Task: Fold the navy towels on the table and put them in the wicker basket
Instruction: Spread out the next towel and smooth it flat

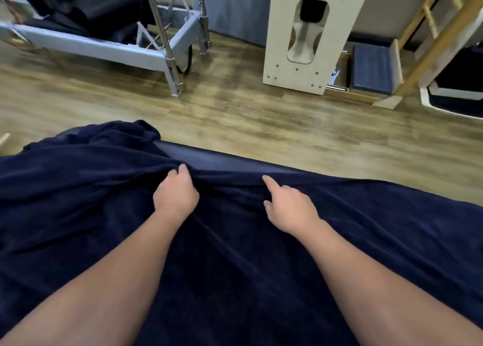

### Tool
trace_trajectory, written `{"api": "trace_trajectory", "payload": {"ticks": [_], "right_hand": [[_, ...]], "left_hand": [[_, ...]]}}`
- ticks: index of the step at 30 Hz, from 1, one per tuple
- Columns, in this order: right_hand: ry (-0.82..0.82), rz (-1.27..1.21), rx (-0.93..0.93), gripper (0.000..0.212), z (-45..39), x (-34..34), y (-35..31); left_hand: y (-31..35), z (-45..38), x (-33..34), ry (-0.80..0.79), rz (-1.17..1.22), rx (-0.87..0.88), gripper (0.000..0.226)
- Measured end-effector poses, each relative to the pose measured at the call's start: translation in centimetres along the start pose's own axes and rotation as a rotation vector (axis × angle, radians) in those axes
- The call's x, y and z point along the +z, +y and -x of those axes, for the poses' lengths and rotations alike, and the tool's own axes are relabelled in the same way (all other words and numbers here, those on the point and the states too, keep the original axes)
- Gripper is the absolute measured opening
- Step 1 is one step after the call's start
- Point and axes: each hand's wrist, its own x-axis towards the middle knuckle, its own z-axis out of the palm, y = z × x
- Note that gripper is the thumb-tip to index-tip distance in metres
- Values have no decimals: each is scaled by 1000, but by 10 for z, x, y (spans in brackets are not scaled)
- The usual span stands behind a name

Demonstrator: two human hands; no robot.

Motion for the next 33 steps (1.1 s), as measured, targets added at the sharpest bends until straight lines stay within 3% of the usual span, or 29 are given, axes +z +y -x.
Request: {"api": "trace_trajectory", "payload": {"ticks": [2,4,7,10,12,15,26,33], "right_hand": [[-21,3,4,57,-20,-2,-11],[9,-45,26,68,-40,-7,-19],[-15,-211,112,89,-61,-16,-22],[5,-158,119,83,-57,-9,-22],[41,-48,-1,76,-41,4,-26],[25,121,-90,76,-9,32,-31],[-75,104,-20,80,106,85,-68],[-151,3,6,64,141,79,-88]], "left_hand": [[-3,-22,-11,48,71,115,68],[-4,-45,-25,71,139,260,85],[-3,-64,-37,-88,118,366,111],[-11,-54,-14,-295,-220,420,92],[-16,-42,2,-225,-331,457,76],[-22,-17,13,-71,-320,526,67],[-70,99,0,-132,-283,461,49],[-148,156,-37,-136,-259,293,43]]}}
